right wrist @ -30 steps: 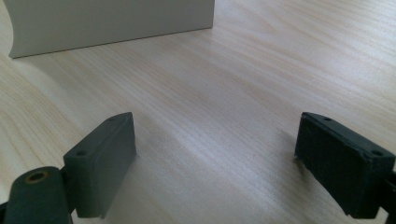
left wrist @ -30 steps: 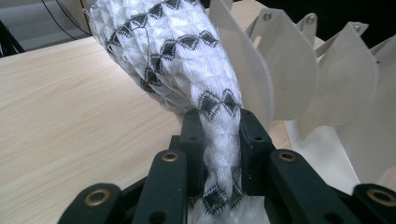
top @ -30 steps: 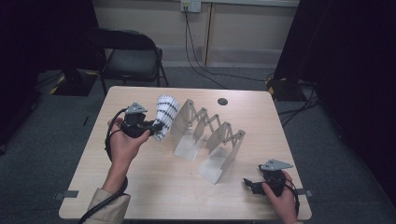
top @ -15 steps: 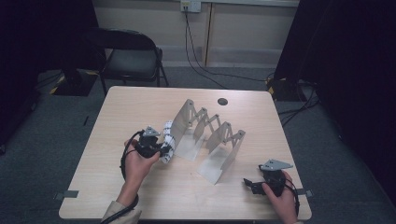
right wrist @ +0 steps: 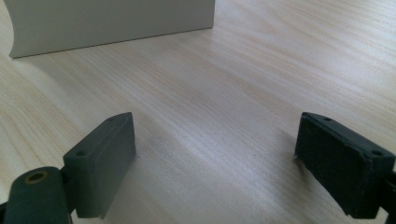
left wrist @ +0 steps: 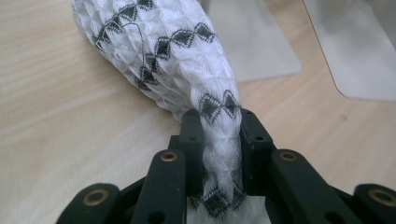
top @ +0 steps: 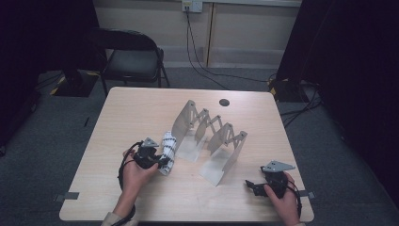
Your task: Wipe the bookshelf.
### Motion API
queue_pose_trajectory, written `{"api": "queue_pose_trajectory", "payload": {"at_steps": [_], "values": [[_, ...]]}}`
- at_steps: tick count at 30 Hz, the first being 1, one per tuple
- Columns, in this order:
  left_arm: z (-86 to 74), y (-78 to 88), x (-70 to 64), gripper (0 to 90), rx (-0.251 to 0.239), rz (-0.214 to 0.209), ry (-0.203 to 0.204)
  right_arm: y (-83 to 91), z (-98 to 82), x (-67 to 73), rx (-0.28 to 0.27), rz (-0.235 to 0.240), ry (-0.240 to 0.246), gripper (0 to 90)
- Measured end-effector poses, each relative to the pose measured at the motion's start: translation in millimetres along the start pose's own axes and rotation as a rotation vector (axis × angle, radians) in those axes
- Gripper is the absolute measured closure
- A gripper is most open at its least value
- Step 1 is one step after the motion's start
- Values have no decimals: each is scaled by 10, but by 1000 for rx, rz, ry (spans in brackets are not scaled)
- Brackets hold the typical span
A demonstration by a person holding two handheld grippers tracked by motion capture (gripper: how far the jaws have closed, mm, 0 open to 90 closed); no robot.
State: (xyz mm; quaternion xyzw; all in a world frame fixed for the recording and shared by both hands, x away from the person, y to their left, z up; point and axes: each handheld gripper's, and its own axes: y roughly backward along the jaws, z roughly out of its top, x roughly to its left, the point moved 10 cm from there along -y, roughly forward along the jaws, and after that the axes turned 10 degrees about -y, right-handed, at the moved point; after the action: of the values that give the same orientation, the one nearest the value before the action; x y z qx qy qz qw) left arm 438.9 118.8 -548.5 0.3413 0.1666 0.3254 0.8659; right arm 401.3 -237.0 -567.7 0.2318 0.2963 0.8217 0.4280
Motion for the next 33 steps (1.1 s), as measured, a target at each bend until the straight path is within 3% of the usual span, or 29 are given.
{"api": "queue_pose_trajectory", "payload": {"at_steps": [2, 4, 6, 9, 13, 18, 21, 26, 33], "values": [[-52, 54, 33, 681, 1, 23, -6, 0, 0, 0, 0, 0, 0, 116], [-64, 85, 99, 527, -11, 55, -13, 0, 0, 0, 0, 0, 0, 116], [-33, 120, 143, 497, -35, 69, 15, 0, 0, 0, 1, 0, -1, 116], [107, 154, 234, 408, -73, 107, 7, 0, 0, 0, 0, 0, 0, 116], [230, 66, 331, 369, -63, 130, -8, 0, 0, 1, 1, 0, -1, 116], [239, -149, 352, 407, -35, 117, -17, -5, 6, -1, -1, 1, 0, 116], [202, -218, 289, 543, -6, 96, -57, -5, 6, -1, -1, 1, 0, 115], [149, -140, 127, 679, 15, 45, -83, -5, 6, -1, -1, 1, 0, 116], [-12, -1, -139, 729, 2, -23, -81, -10, 10, -1, -1, -1, 0, 115]]}}
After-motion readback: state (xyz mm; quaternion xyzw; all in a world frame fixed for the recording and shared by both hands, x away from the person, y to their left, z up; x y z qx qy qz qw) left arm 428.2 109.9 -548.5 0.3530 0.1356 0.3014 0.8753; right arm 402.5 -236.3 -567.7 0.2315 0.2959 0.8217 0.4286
